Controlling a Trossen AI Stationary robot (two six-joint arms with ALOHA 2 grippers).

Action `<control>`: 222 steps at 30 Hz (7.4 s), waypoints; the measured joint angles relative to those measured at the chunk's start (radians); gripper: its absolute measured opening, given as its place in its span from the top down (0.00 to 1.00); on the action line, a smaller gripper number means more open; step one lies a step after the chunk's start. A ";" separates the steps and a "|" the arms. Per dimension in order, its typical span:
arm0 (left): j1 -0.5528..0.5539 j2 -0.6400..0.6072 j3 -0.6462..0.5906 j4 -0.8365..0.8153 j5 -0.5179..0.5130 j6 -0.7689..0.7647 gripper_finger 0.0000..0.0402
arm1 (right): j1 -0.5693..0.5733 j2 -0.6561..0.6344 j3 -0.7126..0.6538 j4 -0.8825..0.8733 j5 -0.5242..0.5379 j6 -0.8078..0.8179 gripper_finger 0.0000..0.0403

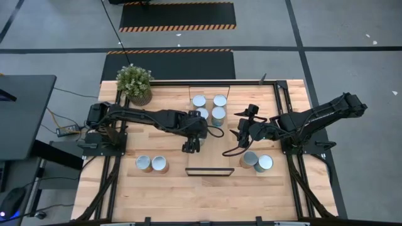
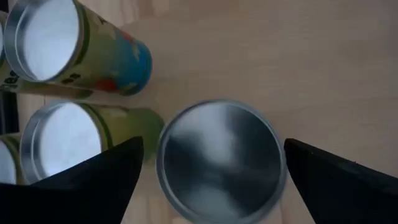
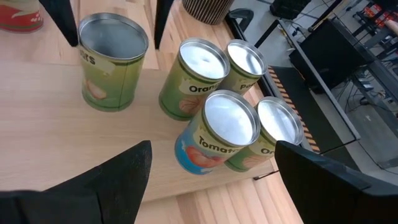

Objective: Pick and place cans onto a shelf
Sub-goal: Put the canned pears on the shelf, then adjust the cans on the shelf, then put the right canned pineapple on the shelf

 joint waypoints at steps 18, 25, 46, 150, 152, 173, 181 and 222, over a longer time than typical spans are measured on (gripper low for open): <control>-0.008 0.000 0.002 -0.111 -0.415 0.018 0.02 | 0.000 0.000 0.000 0.000 -0.001 0.000 0.13; -0.017 0.000 0.007 -0.188 -0.323 -0.058 0.02 | 0.000 0.015 0.000 0.050 -0.041 -0.015 0.13; -0.027 -0.096 -0.209 -0.087 -0.309 -0.272 0.05 | -0.106 0.282 0.051 0.330 -0.179 -0.360 0.13; -0.011 -0.315 -0.756 0.945 -0.340 -0.187 0.07 | -0.190 0.445 0.125 0.440 -0.212 -0.421 0.13; -0.021 -0.315 -0.756 0.936 -0.346 -0.185 0.07 | -0.185 0.444 0.125 0.433 -0.211 -0.424 0.13; 0.204 -0.352 -0.757 0.857 -0.316 -0.108 0.07 | -0.268 0.185 0.129 -0.062 -0.027 -0.240 0.13; 0.317 -0.342 -0.757 0.946 -0.313 -0.106 0.07 | -0.466 0.168 0.047 -0.014 -0.023 -0.276 0.13; 0.245 -0.438 -0.758 0.861 -0.019 -0.146 0.07 | -0.379 0.076 0.030 -0.080 -0.463 -0.037 0.13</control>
